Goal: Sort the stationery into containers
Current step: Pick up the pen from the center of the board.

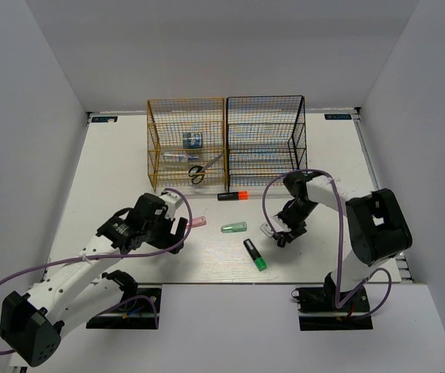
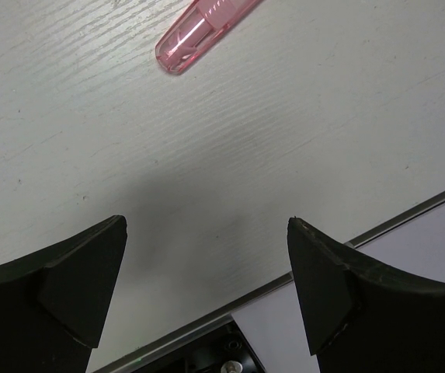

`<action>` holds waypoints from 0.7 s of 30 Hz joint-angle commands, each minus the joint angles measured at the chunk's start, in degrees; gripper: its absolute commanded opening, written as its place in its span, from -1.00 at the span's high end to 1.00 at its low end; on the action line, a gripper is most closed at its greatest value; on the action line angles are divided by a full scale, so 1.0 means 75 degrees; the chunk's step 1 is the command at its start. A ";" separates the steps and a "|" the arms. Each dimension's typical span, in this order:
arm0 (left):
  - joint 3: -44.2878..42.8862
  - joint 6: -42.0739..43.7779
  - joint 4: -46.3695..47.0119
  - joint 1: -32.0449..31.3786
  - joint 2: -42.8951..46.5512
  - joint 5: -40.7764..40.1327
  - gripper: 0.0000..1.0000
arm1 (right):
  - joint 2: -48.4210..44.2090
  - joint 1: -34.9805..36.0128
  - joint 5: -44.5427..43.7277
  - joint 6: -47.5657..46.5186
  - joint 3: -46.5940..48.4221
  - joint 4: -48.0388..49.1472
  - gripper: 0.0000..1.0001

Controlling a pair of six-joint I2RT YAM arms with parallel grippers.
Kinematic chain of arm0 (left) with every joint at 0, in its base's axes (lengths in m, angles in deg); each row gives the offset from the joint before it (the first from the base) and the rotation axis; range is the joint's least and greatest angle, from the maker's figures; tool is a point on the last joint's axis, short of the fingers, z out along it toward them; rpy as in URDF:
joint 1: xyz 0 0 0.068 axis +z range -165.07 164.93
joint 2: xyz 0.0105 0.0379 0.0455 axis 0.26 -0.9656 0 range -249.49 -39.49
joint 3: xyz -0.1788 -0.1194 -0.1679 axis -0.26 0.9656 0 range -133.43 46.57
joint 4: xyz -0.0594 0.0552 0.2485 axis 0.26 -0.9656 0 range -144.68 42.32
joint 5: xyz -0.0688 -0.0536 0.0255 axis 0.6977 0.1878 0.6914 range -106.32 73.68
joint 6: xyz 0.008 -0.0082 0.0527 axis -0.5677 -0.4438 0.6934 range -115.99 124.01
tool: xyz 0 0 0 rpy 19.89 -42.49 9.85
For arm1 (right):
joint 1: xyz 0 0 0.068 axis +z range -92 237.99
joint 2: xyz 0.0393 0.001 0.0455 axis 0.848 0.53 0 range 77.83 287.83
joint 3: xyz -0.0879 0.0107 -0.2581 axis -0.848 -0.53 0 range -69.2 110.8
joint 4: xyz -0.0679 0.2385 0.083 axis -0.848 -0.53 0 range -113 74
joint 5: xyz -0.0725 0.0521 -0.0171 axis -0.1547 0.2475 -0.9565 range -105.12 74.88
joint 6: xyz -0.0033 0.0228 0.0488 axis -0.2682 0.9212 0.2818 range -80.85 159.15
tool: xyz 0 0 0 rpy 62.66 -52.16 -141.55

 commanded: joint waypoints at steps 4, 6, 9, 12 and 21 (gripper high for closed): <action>0.0029 0.0062 0.0003 0.0033 0.0130 0.0015 -0.89 | 0.0381 0.0246 -0.1093 -0.5243 -0.0615 0.0265 0.31; 0.0029 0.0086 -0.0009 0.0022 0.0154 0.0004 -0.89 | 0.0381 0.0269 -0.1257 -0.5243 -0.0756 0.0265 0.49; 0.0041 0.0062 0.0015 0.0022 0.0154 0.0015 -0.89 | 0.0346 0.0293 -0.1444 -0.5278 -0.0931 0.0207 0.57; 0.0041 0.0062 -0.0032 0.0022 0.0154 0.0027 -0.89 | 0.0392 0.0316 -0.1632 -0.5244 -0.1037 0.0114 0.61; 0.0065 0.0050 -0.0009 0.0045 0.0189 0.0003 -0.89 | 0.0311 0.0410 -0.0172 -0.2552 -0.0523 -0.0344 1.00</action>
